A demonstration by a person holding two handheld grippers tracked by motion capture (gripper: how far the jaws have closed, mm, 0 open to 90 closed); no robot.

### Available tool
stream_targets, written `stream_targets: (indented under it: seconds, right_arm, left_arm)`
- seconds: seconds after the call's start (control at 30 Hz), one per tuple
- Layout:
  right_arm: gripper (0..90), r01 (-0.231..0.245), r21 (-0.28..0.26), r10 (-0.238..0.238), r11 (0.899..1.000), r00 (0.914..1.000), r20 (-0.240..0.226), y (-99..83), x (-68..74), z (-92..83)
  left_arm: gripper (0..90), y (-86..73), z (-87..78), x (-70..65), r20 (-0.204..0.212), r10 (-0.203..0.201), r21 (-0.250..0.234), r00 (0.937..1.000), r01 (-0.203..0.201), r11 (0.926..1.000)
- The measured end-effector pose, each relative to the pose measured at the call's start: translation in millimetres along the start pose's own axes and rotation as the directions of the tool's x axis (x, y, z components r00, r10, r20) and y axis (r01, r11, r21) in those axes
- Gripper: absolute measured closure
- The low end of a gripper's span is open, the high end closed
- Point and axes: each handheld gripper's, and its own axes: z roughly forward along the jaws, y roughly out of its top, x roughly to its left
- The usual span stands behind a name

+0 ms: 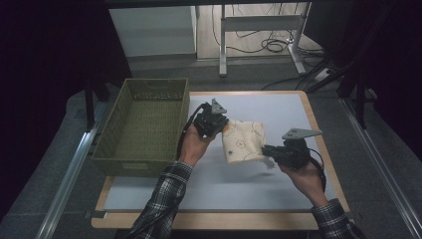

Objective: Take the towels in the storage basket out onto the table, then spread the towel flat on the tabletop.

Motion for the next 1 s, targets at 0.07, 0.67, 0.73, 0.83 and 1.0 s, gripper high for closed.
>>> stream_targets:
  seconds: [0.07, 0.67, 0.73, 0.83, 1.0]
  right_arm:
    - [83.4, 0.005, 0.000, -0.005, 1.000, 1.0000, -0.006, 4.7, 3.6, 2.7]
    - [83.4, 0.063, -0.010, -0.064, 0.998, 0.9965, -0.054, 38.2, 31.2, 30.8]
    - [83.4, 0.068, -0.009, -0.068, 0.998, 0.9959, -0.059, 40.9, 33.9, 33.1]
    - [83.4, 0.072, -0.008, -0.073, 0.997, 0.9952, -0.065, 45.0, 37.7, 36.7]
    - [83.4, 0.079, -0.014, -0.080, 0.997, 0.9938, -0.077, 53.4, 42.4, 40.8]
  left_arm:
    - [83.4, -0.8, -4.1, 3.4, -0.010, -0.002, -0.004, 0.9999, 0.002, 1.0000]
    - [83.4, -11.5, -41.7, 34.6, -0.085, -0.021, -0.018, 0.9961, 0.020, 0.9997]
    - [83.4, -12.4, -46.2, 38.1, -0.093, -0.023, -0.020, 0.9954, 0.021, 0.9996]
    - [83.4, -14.0, -51.7, 43.1, -0.104, -0.030, -0.025, 0.9941, 0.027, 0.9993]
    - [83.4, -15.7, -58.8, 49.6, -0.120, -0.040, -0.035, 0.9920, 0.036, 0.9987]
